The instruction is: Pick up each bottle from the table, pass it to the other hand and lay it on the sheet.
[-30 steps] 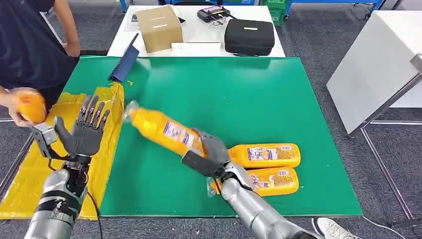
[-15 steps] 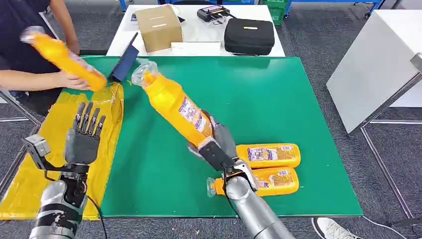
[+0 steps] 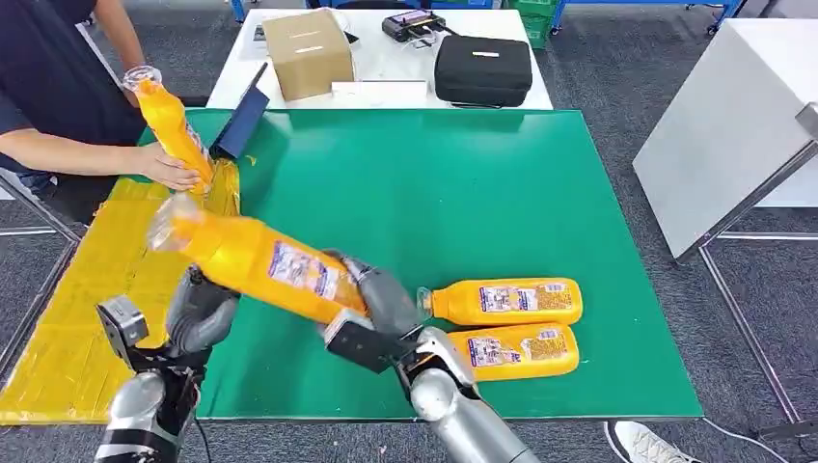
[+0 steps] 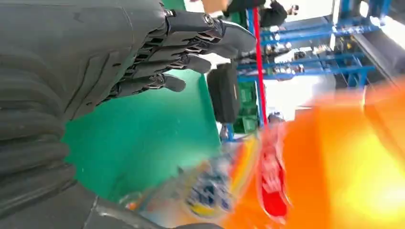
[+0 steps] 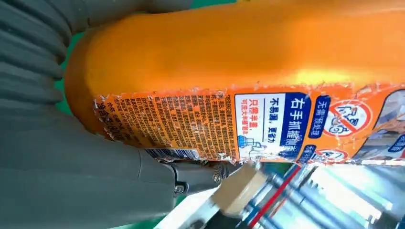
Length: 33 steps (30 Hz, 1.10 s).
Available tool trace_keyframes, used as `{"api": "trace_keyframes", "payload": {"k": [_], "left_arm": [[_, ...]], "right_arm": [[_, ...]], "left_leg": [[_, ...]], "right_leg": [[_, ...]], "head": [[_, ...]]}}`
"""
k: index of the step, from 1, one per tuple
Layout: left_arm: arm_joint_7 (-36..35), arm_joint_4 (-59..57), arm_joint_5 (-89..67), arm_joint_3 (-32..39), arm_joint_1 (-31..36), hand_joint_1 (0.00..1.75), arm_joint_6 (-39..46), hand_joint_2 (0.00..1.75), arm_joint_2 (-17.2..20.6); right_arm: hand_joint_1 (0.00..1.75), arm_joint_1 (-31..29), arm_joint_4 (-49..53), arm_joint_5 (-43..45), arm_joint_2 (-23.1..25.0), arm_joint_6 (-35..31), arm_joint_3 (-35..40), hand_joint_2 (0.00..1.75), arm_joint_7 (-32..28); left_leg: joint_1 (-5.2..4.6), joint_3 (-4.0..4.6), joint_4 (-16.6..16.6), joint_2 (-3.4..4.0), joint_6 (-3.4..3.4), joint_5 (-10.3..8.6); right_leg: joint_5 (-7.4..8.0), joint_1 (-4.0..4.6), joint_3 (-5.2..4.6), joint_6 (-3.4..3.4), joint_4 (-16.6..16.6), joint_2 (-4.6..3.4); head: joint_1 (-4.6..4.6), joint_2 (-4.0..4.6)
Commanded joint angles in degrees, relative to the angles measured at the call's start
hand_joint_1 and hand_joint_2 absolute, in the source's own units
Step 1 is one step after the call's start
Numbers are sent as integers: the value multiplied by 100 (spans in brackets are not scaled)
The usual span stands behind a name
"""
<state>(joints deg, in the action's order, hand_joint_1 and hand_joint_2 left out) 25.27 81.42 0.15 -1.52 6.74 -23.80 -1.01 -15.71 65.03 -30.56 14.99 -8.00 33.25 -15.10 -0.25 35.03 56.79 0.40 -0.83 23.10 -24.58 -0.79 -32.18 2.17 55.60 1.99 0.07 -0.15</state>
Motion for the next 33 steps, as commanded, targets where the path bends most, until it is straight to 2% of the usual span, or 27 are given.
{"api": "trace_keyframes", "payload": {"k": [1, 9, 17, 18, 19, 20, 27, 28, 33], "left_arm": [[208, 56, -114, -411, -118, 0, -8, 175, 78], [222, 64, -112, -400, -111, 0, -30, 175, 87], [347, 9, -299, -578, -114, 0, -123, 175, 138], [347, -19, -299, -584, -98, 40, -124, 175, 144], [355, -27, -307, -584, -93, 161, -117, 175, 149], [356, -33, -308, -573, -97, 175, -114, 175, 157], [372, -55, -293, -539, -49, 175, -118, 175, 107], [372, -77, -291, -551, -30, 175, -118, 175, 106], [380, -120, -263, -553, 5, 175, -131, 175, 87]], "right_arm": [[175, -86, 32, -32, -160, 165, 733, 175, 74], [175, -105, 8, 6, -169, 204, 729, 175, 86], [175, -108, -342, -126, -105, 321, 1138, 175, 123], [175, -110, -410, -151, -90, 340, 1209, 175, 130], [175, -108, -465, -180, -78, 340, 1254, 175, 137], [175, -46, -503, -222, -38, 311, 1293, 175, 164], [175, -36, -768, -289, -20, 266, 1344, 175, 242], [175, -61, -881, -302, 9, 252, 1334, 175, 239], [175, -63, -1031, -339, 33, 227, 1342, 175, 228]], "left_leg": [[14, -28, 8, -2, 11, 20], [15, -25, 10, -8, 11, 16], [9, -25, -3, -2, 9, 12], [10, -25, 0, -3, 10, 13], [8, -23, -4, -1, 8, 10], [11, -27, -1, -1, 10, 13], [10, -25, -4, -12, 10, 8], [4, -7, -4, -5, 3, 1], [10, -24, -5, -15, 9, 7]], "right_leg": [[-16, 11, 36, -11, -5, -22], [-14, 12, 35, -14, -3, -20], [-10, 7, 29, -10, -8, -16], [-11, 8, 31, -11, -7, -16], [-8, 6, 27, -9, -8, -15], [-11, 8, 32, -11, -8, -19], [-10, 7, 31, -11, -9, -6], [-2, 3, 8, -4, -7, -1], [-10, 8, 31, -11, -11, -2]], "head": [[-2, 0], [0, 0], [0, 0], [0, 0], [0, 0], [0, 0], [-2, 0], [0, 0], [0, 0]]}}
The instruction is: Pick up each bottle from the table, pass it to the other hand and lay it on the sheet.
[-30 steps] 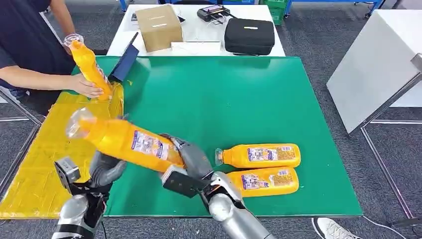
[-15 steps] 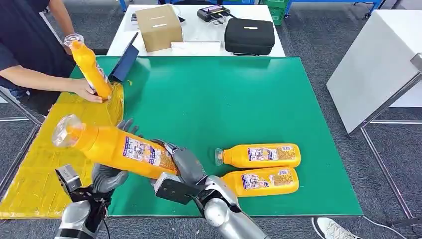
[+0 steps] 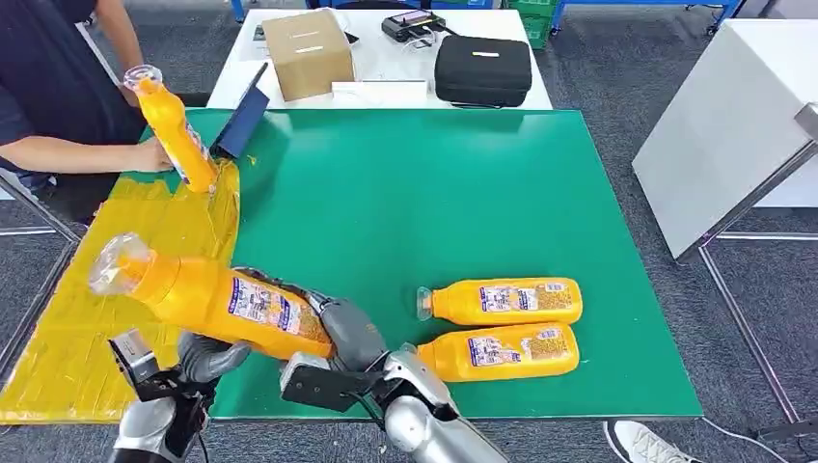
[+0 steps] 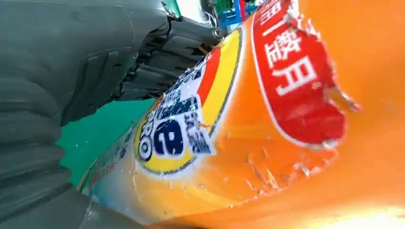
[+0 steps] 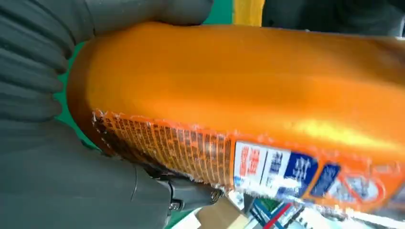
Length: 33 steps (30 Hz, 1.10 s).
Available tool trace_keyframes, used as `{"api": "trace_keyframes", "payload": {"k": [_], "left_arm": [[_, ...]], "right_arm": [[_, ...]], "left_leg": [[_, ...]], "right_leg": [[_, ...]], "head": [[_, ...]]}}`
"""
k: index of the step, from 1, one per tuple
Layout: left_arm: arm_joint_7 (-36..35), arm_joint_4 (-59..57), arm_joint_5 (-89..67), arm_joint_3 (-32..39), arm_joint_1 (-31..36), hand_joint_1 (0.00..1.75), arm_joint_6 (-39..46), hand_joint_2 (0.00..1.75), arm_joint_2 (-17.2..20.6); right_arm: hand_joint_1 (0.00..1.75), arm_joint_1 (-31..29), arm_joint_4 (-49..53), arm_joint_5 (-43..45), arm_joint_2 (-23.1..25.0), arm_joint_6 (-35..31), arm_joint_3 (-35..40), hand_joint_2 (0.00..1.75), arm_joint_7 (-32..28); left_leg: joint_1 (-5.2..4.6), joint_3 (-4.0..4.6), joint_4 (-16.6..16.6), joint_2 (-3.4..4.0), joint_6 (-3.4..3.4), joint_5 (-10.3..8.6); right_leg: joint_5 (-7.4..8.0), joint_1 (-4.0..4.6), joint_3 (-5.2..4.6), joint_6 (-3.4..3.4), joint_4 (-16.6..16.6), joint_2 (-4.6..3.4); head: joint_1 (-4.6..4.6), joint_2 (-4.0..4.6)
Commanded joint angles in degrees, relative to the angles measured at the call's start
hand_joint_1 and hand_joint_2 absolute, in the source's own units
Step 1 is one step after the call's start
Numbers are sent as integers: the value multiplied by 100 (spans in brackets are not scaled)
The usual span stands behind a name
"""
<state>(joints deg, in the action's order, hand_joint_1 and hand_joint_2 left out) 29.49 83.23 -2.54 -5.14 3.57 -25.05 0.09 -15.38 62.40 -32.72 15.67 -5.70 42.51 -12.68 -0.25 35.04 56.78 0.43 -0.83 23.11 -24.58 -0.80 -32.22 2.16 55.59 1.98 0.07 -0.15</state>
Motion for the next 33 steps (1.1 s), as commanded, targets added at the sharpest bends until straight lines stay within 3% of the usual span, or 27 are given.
{"api": "trace_keyframes", "payload": {"k": [1, 7, 9, 10, 11, 17, 21, 22, 25, 27, 29, 31, 32, 33], "left_arm": [[-42, -307, 1, -200, 329, 175, -2, 175, -26], [-84, -320, -17, -177, 340, 175, 69, 175, -36], [-257, -299, -695, -116, 434, 175, 1001, 175, -98], [-252, -293, -1215, -88, 520, 175, 1537, 175, -137], [-285, -262, -1665, -46, 576, 175, 1978, 175, -182], [-600, -530, -3495, 463, 751, 175, 3749, 175, -231], [-690, -902, -3990, 934, 774, 175, 4291, 175, -154], [-798, -1025, -4713, 1030, 745, 175, 4923, 175, -63], [-1032, -1250, -6031, 1152, 654, 175, 5733, 175, 83], [-1032, -1327, -6161, 1184, 591, 175, 5792, 175, 124], [-1863, -1594, -7996, 1224, 470, 175, 6338, 175, 298], [-2126, -1826, -8515, 1208, 431, 175, 6278, 175, 416], [-2536, -1957, -8746, 840, 386, 175, 6207, 175, 772], [-2639, -2047, -8746, 737, 386, 175, 6288, 175, 792]], "right_arm": [[175, -92, -802, -132, -34, -14, 406, 175, -13], [175, -60, -824, -190, -43, -71, 352, 175, 0], [175, 62, -713, -333, -107, -243, 220, 175, 126], [157, 67, -649, -462, -198, -317, 185, 175, 242], [5, 66, -587, -547, -270, -370, 110, 175, 351], [0, 472, 762, -692, -934, -295, -507, 175, 467], [0, 760, 1842, -634, -1588, -72, -882, 175, 485], [0, 858, 2167, -593, -1854, -41, -1011, 175, 469], [0, 1105, 2647, -463, -2275, 158, -1258, 175, 361], [0, 1264, 2874, -357, -2452, 196, -1402, 175, 290], [0, 1629, 3437, -131, -2929, 266, -1590, 175, 182], [0, 1913, 3808, -53, -3157, 328, -1787, 175, 126], [0, 2108, 4054, -21, -3310, 337, -1894, 175, 100], [0, 2216, 4178, 18, -3392, 367, -1970, 175, 86]], "left_leg": [[5, -11, -5, -13, 5, 1], [7, -14, -5, -16, 6, 2], [9, -17, -5, -19, 7, 3], [5, -9, -4, -19, 4, -1], [9, -14, -3, -29, 5, 1], [12, -9, 5, -42, 5, 2], [0, -13, -6, -25, 4, 1], [-1, -13, -4, -23, 4, 2], [0, -14, -3, -34, 2, 4], [-3, -18, -3, -25, 1, 7], [1, -23, -2, -26, 3, 12], [-6, -16, -6, -32, 1, 7], [-3, -21, -4, -32, 4, 12], [-8, -10, -3, -27, 1, 9]], "right_leg": [[-4, 4, 17, -5, -8, 3], [-5, 6, 20, -6, -10, 5], [-6, 7, 25, -7, -11, 6], [-4, 4, 15, -4, -9, 10], [-7, 7, 23, -6, -11, 17], [-10, 9, 26, -6, -9, 21], [-4, -1, 22, -4, -9, 10], [-4, -1, 20, -3, -9, 9], [-6, 0, 27, 0, -12, 16], [-7, -3, 30, 0, -11, 7], [-11, 0, 38, -1, -14, 6], [-10, -5, 30, 0, -13, 15], [-13, -4, 36, -2, -12, 10], [-10, -7, 22, 0, -9, 8]], "head": [[0, 0], [0, 0], [0, 0], [-2, 0], [-2, 0], [-2, 0], [-4, 0], [-4, 0], [0, 0], [-2, 0], [-2, 0], [0, 0], [0, 0], [-2, 0]]}}
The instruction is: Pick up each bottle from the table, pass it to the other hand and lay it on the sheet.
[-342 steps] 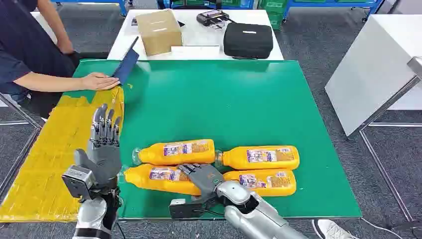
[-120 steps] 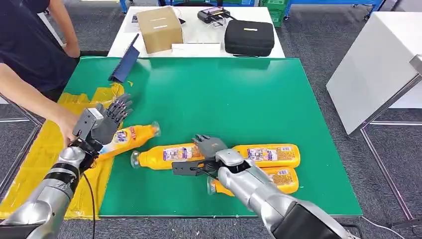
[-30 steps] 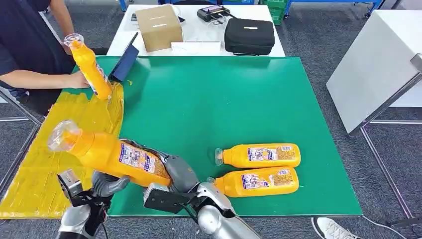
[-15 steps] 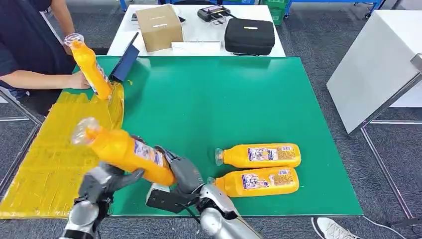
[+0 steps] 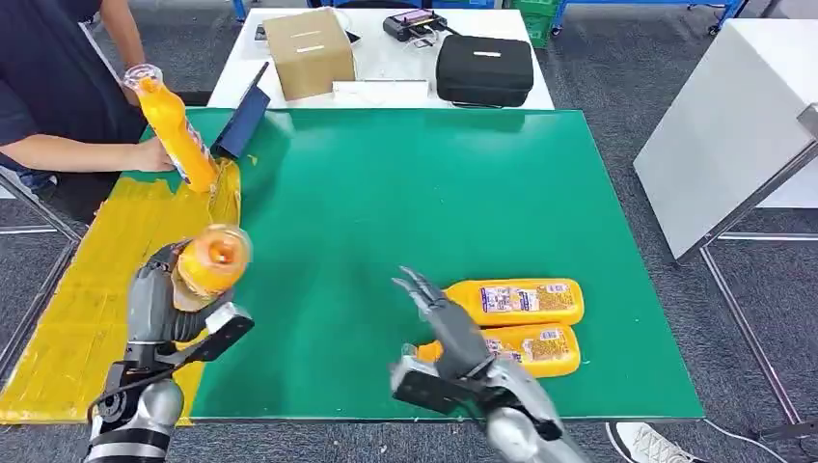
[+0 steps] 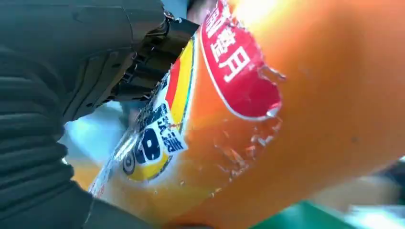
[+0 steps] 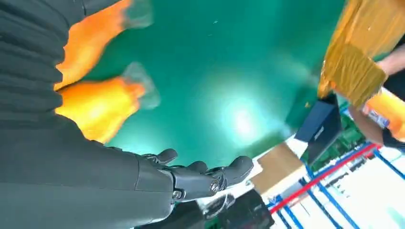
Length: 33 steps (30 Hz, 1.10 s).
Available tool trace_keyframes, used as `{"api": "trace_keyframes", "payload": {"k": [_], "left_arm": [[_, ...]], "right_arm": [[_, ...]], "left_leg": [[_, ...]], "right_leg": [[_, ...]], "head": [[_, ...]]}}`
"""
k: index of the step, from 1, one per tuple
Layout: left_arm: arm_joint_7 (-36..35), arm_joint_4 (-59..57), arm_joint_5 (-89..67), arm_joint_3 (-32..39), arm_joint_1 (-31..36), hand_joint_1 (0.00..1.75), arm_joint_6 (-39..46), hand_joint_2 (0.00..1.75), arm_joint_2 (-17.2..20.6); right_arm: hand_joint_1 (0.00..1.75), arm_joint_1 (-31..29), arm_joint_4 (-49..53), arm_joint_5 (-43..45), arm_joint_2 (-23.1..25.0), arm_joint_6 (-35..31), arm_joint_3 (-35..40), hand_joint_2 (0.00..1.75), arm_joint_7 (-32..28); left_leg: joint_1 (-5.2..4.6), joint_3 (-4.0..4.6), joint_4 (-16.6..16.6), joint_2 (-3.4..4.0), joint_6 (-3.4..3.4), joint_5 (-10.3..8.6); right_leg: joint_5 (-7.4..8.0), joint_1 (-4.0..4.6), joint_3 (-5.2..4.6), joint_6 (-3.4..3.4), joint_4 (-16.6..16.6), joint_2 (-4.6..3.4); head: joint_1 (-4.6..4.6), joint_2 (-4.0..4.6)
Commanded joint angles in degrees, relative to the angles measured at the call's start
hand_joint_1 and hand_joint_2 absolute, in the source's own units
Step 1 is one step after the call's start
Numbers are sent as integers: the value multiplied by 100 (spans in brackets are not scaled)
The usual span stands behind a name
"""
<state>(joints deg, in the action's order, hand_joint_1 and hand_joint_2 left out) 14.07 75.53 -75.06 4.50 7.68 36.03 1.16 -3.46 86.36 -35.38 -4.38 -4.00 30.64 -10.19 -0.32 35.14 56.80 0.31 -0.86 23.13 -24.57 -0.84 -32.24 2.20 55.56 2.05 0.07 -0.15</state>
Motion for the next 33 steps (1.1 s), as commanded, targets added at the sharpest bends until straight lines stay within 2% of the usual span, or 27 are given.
{"api": "trace_keyframes", "payload": {"k": [1, 9, 10, 13, 16, 17, 18, 21, 23, 29, 33], "left_arm": [[-1097, -1277, -1494, -227, -25, 175, 180, 175, 685], [-1139, -1293, -1494, -274, 7, 175, 168, 175, 694], [-1478, -1342, -1494, -719, -7, 175, -146, 175, 963], [-901, -1706, -1491, -795, -36, 175, -574, 175, 1076], [-372, -2005, -1414, -918, -66, 175, -802, 175, 1269], [-470, -2067, -1494, -1045, -76, 0, -779, 0, 1380], [-523, -2178, -1469, -993, -5, 0, -871, 0, 1294], [25, -1980, -882, -1068, -60, 0, -900, 0, 1328], [249, -1836, -593, -1096, -42, 0, -1028, 0, 1356], [1095, -1046, 1134, -750, -78, 0, -1326, 0, 864], [1581, -501, 2398, -406, -61, 0, -1730, 0, 464]], "right_arm": [[0, 1024, 1782, 285, -1387, 196, -783, 175, -163], [0, 1007, 1791, 282, -1348, 210, -762, 175, -159], [0, 1098, 1896, 335, -1448, 243, -809, 175, -156], [0, 1704, 2508, 779, -2029, 333, -1160, 175, -188], [0, 2109, 2751, 886, -2232, 355, -1371, 175, -247], [0, 2132, 2748, 854, -2288, 385, -1366, 175, -206], [0, 2191, 2765, 758, -2316, 393, -1346, 175, -118], [0, 2135, 2682, 657, -2551, 416, -1215, 175, 76], [0, 2045, 2569, 886, -2747, 607, -1241, 175, 215], [0, 1735, 1961, 504, -2505, 732, -1070, 175, 421], [0, 1612, 1630, -11, -2397, 451, -943, 175, 673]], "left_leg": [[-1, -19, -4, -13, 5, 7], [7, -15, -1, -5, 8, 10], [6, -11, 0, 1, 7, 9], [2, -13, -2, -8, 5, 10], [-4, -16, -5, -15, 3, 9], [0, -23, -3, -20, 5, 15], [-2, -22, -5, -19, 4, 13], [-4, -35, -4, -21, 8, 18], [-9, -29, -6, -13, 1, 17], [-2, -54, -6, -21, 4, 15], [4, -61, -7, -25, 5, 15]], "right_leg": [[-11, -2, 22, -5, -4, 1], [-9, 6, 16, -8, -4, -6], [-7, 5, 10, -7, -2, -10], [-11, 1, 15, -5, -2, 0], [-13, -6, 16, -3, -2, 6], [-17, -3, 27, -5, -5, 5], [-13, -5, 25, -4, -4, 1], [-16, -9, 38, -9, -4, -10], [-8, -12, 25, -4, -3, -12], [-5, -6, 38, -2, -10, -3], [-7, -1, 23, -1, -18, -9]], "head": [[-2, 0], [0, 0], [-2, 0], [0, 0], [-4, 0], [0, 0], [-2, 0], [-4, 0], [-4, 0], [-4, 0], [-2, 0]]}}
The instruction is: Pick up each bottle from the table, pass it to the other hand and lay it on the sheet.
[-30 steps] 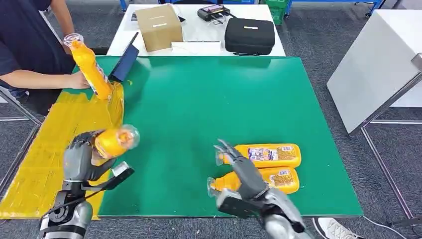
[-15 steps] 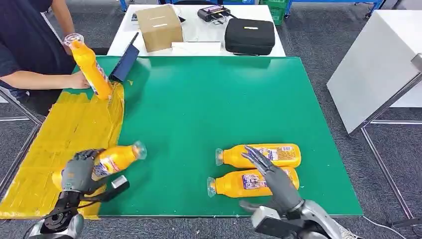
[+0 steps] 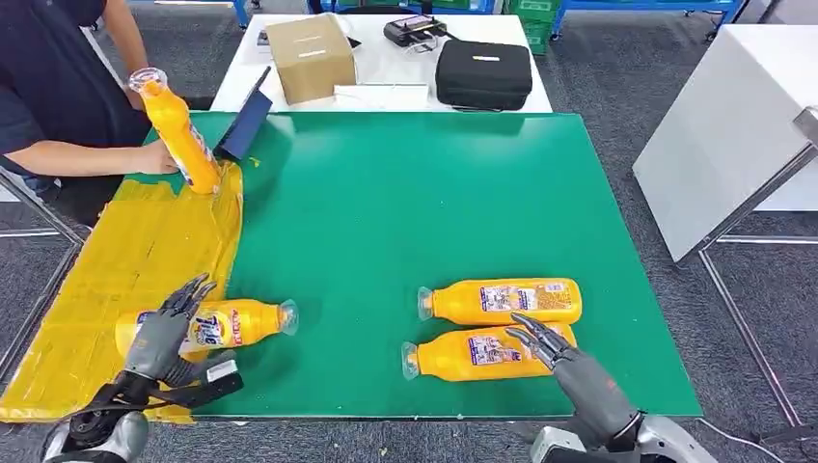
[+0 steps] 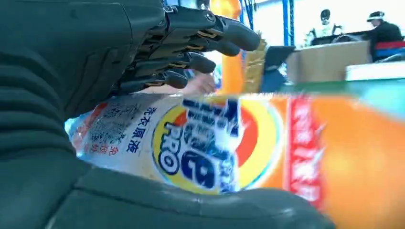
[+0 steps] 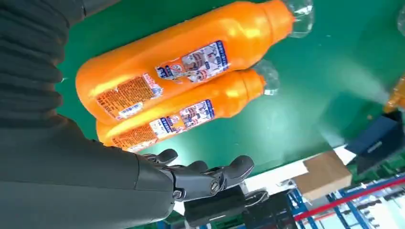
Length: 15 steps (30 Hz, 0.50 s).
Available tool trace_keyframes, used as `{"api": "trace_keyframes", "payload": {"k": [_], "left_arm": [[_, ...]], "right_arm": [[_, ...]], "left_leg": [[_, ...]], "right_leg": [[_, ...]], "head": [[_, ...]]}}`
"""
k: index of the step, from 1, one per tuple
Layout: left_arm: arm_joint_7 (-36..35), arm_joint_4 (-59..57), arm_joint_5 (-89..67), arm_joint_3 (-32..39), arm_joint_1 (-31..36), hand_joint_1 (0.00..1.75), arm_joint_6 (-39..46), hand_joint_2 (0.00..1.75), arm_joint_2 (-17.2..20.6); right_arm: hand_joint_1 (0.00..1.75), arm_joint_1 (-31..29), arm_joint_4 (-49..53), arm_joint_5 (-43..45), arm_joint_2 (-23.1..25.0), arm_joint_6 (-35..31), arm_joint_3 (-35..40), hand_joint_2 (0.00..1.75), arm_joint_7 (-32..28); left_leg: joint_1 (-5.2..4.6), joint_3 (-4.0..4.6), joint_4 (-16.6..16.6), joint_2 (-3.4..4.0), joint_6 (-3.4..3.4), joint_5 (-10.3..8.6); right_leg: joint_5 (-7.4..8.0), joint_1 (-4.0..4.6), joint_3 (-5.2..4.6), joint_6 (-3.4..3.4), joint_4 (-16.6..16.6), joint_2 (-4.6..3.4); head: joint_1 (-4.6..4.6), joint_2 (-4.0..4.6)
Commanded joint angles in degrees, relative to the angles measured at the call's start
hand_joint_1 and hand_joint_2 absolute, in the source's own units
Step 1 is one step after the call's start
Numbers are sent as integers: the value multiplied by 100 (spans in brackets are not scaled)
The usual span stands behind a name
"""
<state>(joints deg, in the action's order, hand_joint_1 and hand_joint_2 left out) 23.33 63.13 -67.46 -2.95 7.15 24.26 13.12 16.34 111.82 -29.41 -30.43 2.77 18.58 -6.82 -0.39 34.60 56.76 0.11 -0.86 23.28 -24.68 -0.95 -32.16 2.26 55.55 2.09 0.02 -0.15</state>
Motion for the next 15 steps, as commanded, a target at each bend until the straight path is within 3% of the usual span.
{"api": "trace_keyframes", "payload": {"k": [1, 6, 15], "left_arm": [[647, 822, 1650, 344, -7, 0, -588, 0, -746], [826, 1203, 3027, 738, 176, 0, -1472, 0, -1196], [814, 1401, 3596, 658, 275, 0, -1980, 0, -1397]], "right_arm": [[0, -397, -968, -625, 242, -232, 270, 175, 338], [0, -649, -1425, -1111, 461, -253, 114, 175, 601], [0, -645, -1726, -1154, 552, -162, -191, 175, 624]], "left_leg": [[10, -1, -2, -3, 4, 1], [6, 17, 2, -1, -7, -9], [4, 24, 2, -2, -8, -9]], "right_leg": [[4, 9, 15, -5, -15, -12], [15, 7, 34, -3, -9, -8], [15, 5, 23, -3, -6, -7]], "head": [[2, 0], [2, 0], [0, 0]]}}
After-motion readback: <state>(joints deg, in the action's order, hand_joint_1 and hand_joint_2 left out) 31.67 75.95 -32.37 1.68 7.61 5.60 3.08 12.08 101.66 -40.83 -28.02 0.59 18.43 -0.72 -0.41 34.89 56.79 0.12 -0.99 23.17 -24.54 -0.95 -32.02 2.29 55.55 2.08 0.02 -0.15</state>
